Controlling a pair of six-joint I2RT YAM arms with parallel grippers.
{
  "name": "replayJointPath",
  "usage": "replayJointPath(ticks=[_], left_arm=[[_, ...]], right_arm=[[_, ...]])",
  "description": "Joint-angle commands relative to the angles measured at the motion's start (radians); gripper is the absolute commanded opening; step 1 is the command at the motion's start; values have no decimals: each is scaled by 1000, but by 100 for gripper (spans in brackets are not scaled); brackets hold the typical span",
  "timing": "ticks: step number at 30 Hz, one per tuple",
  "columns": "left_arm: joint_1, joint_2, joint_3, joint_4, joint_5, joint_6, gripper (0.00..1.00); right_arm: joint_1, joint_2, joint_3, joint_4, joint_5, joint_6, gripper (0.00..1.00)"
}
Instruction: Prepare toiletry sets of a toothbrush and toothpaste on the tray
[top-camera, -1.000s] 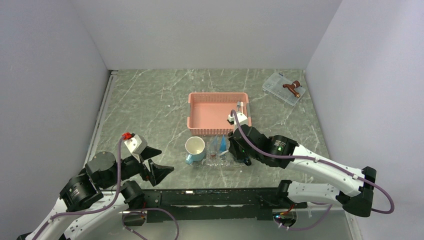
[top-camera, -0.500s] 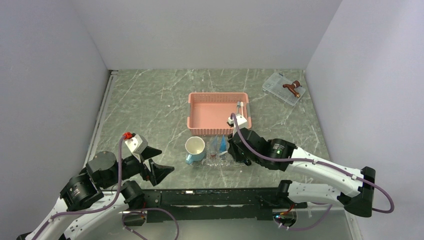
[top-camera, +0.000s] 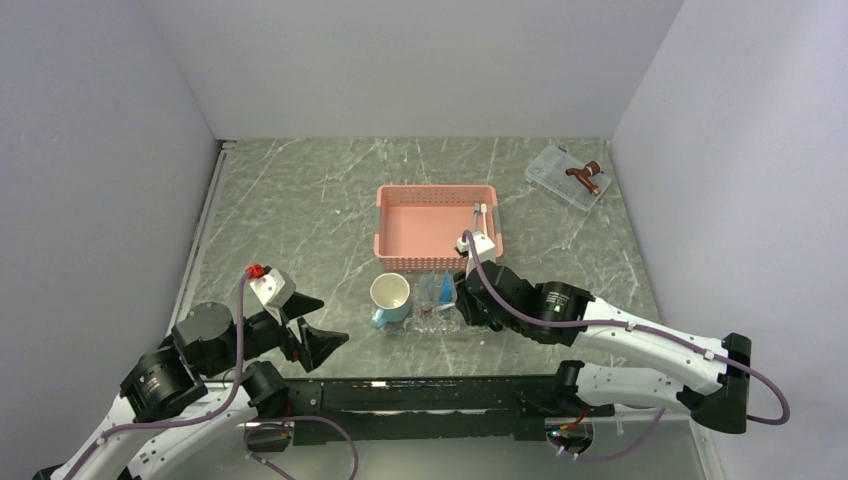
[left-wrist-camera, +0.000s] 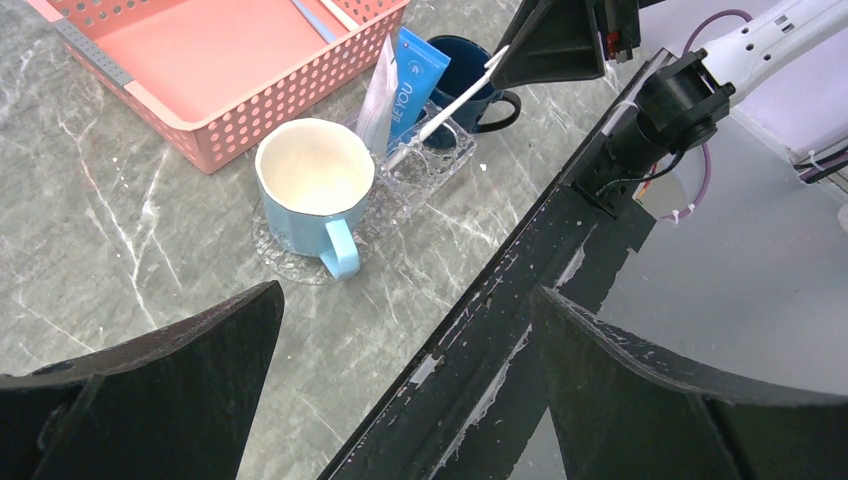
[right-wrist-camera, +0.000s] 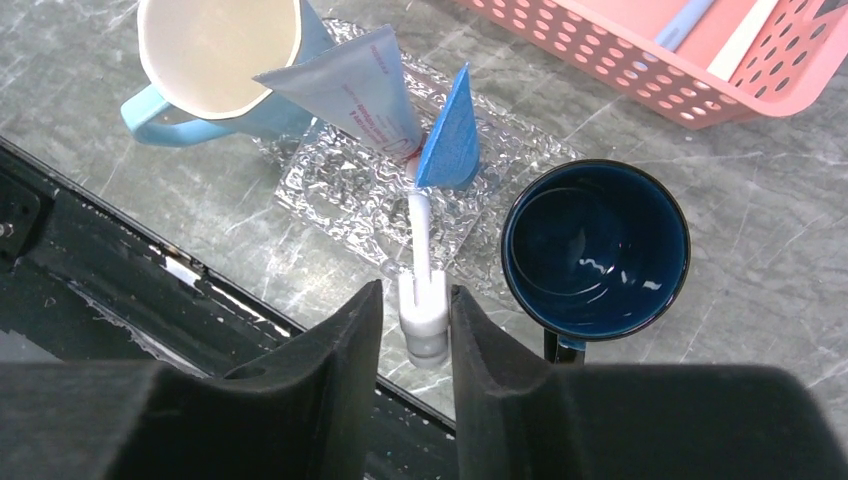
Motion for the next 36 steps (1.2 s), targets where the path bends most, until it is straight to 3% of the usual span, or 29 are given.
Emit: replayJointPath(ticks=[1, 11, 21, 36], left_arm=[[2, 11, -5, 44, -9, -7, 99], [2, 6, -5, 44, -7, -7, 99], [3, 7, -4, 43, -9, -8, 99], [2, -3, -7, 45, -9, -12, 99]], right_arm=[[13, -27, 5, 23, 34, 14, 35], [20, -72, 48, -23, 83, 24, 38], [7, 40, 176, -153, 299, 71, 37], [-348, 248, 248, -24, 4, -94, 36]])
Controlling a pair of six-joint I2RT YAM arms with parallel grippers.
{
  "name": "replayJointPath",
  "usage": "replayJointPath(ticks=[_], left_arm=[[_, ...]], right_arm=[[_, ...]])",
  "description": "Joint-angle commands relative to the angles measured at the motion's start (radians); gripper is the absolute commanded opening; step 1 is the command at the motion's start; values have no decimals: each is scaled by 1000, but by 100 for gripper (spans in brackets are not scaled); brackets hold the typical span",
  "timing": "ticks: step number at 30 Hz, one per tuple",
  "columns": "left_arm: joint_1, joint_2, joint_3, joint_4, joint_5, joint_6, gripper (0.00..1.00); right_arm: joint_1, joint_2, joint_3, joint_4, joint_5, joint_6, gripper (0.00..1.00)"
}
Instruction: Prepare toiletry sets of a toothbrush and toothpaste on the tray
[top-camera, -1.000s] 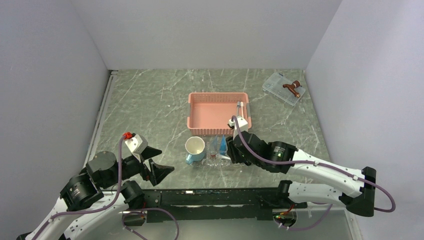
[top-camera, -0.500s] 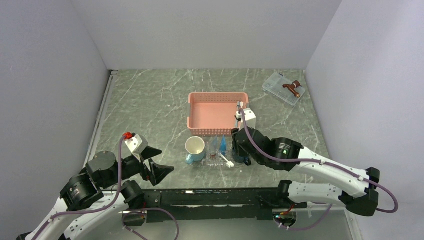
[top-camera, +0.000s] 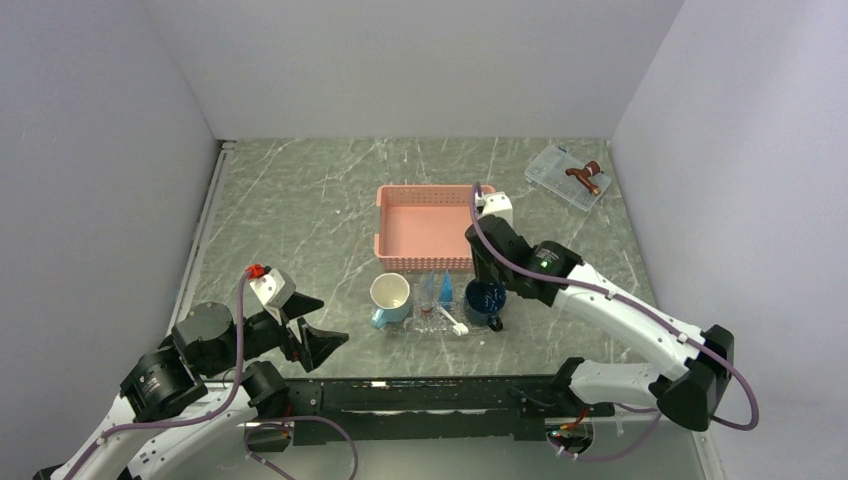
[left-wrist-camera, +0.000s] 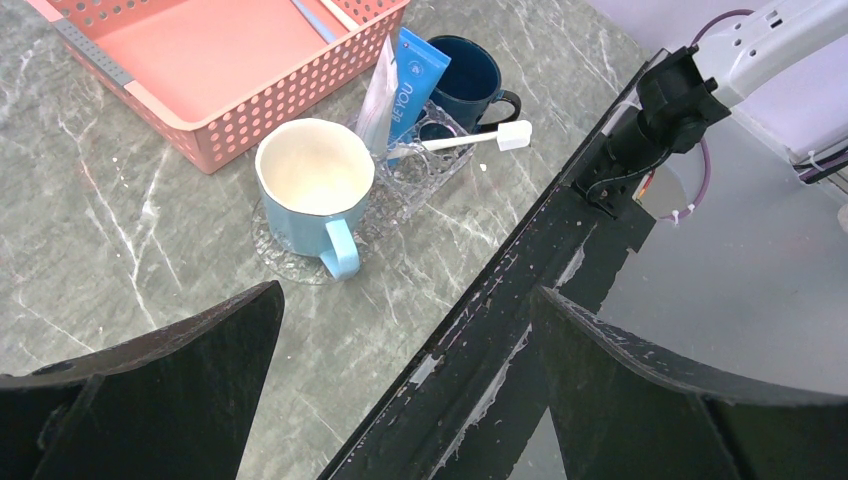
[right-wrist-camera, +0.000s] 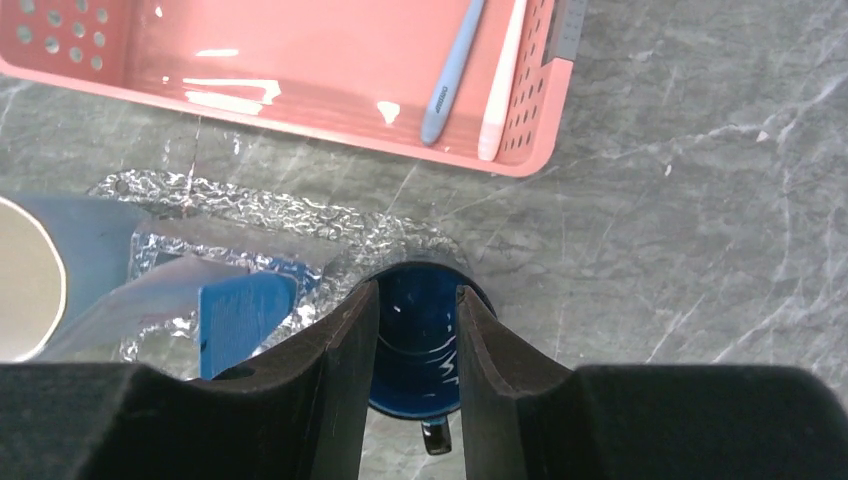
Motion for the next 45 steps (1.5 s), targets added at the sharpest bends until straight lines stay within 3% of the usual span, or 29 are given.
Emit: replayJointPath(ticks=[1, 28, 45], left_arm=[[3, -3, -7, 46, -9, -12, 99], [3, -14, -10, 49, -6, -5, 99], [5, -16, -10, 53, -1, -2, 99]], right_arm=[[-79, 59, 60, 84, -114, -66, 36], [-312, 640, 337, 155, -217, -104, 38], [-400, 814, 372, 212, -326, -93, 39]])
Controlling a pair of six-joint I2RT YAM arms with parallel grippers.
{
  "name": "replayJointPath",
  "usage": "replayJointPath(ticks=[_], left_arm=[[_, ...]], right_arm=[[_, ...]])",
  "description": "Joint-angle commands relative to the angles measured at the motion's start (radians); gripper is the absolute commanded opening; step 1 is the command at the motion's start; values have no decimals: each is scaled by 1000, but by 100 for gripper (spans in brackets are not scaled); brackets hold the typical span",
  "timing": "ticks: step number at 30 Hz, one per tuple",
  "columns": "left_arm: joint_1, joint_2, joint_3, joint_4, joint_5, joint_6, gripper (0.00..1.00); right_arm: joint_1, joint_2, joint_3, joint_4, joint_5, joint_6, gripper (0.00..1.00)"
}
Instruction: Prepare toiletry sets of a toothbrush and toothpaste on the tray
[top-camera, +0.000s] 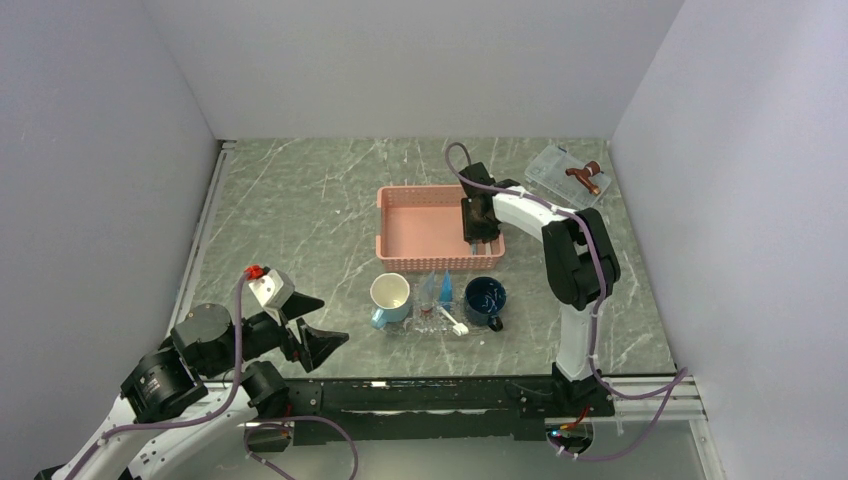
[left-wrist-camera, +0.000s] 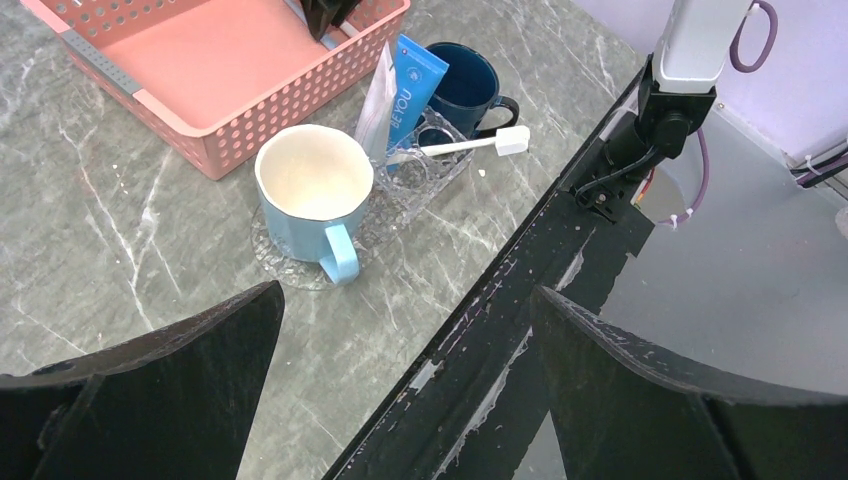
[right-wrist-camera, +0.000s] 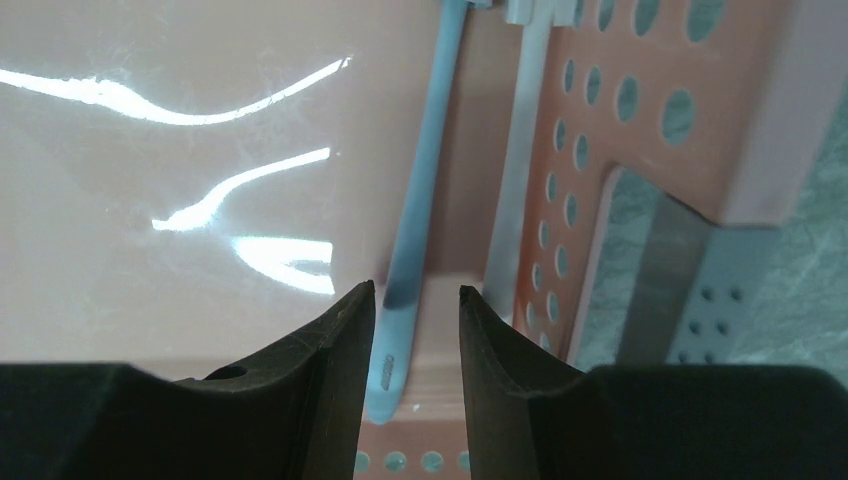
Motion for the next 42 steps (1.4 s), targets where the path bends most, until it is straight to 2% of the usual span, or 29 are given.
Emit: replayJointPath(ticks=[1, 8, 12, 22, 28, 42], left_arm=[[6, -1, 1, 39, -1, -2, 100], [16, 5, 0, 41, 3, -1, 99], [24, 12, 0, 42, 11, 2, 99], [46, 16, -2, 48, 31, 6, 99], [53, 16, -2, 50, 37, 8, 99], [63, 16, -3, 51, 41, 6, 99]], right_arm=[[-7, 27, 43, 39, -34, 11, 39], [-9, 73, 44, 49, -38, 10, 38], [-8, 86, 41, 51, -32, 6, 32], [-9, 94, 41, 55, -42, -10, 0], [-7, 58, 34, 63, -53, -16, 0], [30, -139, 1, 84, -79, -44, 0]])
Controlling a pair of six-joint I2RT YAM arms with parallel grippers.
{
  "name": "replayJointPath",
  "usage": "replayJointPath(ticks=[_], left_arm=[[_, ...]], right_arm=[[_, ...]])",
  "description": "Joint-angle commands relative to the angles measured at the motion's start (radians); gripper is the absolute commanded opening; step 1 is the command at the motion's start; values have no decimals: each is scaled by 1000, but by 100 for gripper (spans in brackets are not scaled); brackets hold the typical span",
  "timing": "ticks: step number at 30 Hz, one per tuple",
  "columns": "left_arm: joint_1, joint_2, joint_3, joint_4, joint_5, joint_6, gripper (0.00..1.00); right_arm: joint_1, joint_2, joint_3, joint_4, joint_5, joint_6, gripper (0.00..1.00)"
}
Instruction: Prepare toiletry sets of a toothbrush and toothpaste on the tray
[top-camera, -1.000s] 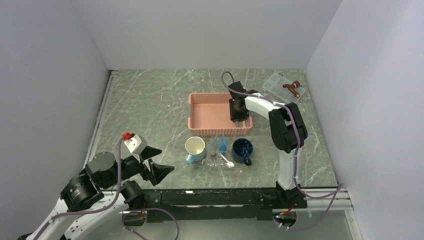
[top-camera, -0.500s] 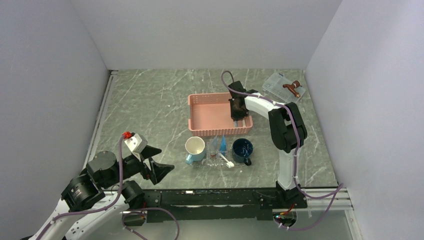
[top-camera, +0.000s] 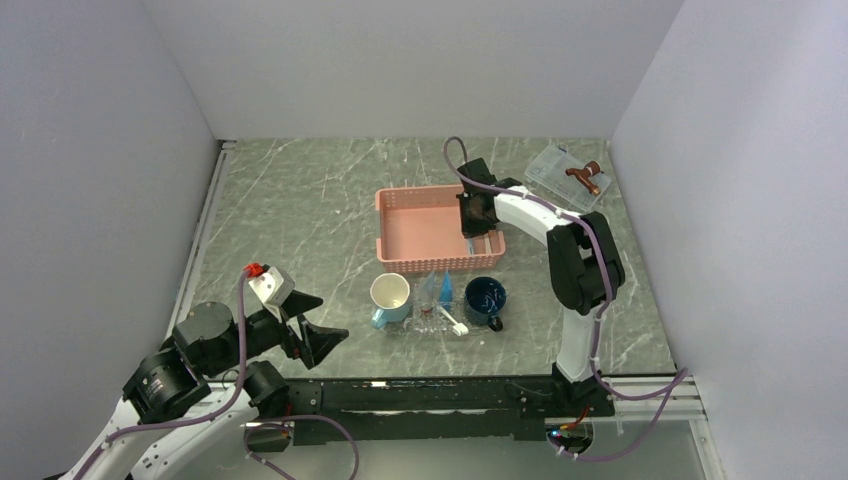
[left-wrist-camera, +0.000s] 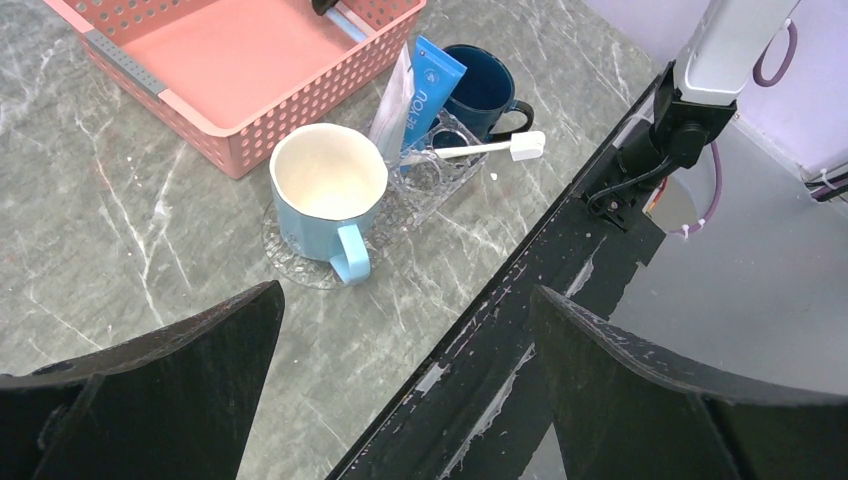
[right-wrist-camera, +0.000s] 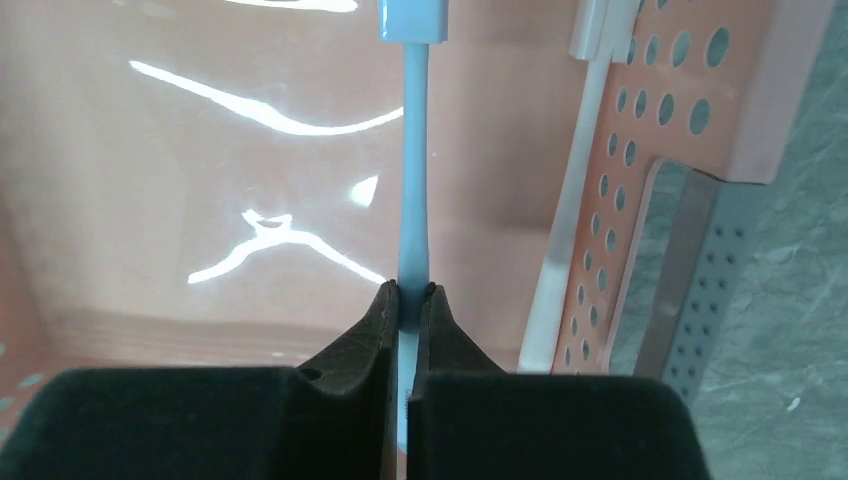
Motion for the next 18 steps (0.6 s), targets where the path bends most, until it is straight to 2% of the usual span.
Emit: replayJointPath(ticks=[1, 10, 18], left_arm=[[8, 8, 0, 49, 17, 6, 99], [9, 14, 0, 48, 14, 3, 99], [9, 26, 2, 43, 9, -1, 99]], right_arm=[[18, -101, 2, 31, -7, -24, 0], [59, -238, -28, 50, 13, -93, 0], [123, -438, -96, 40, 33, -128, 0]])
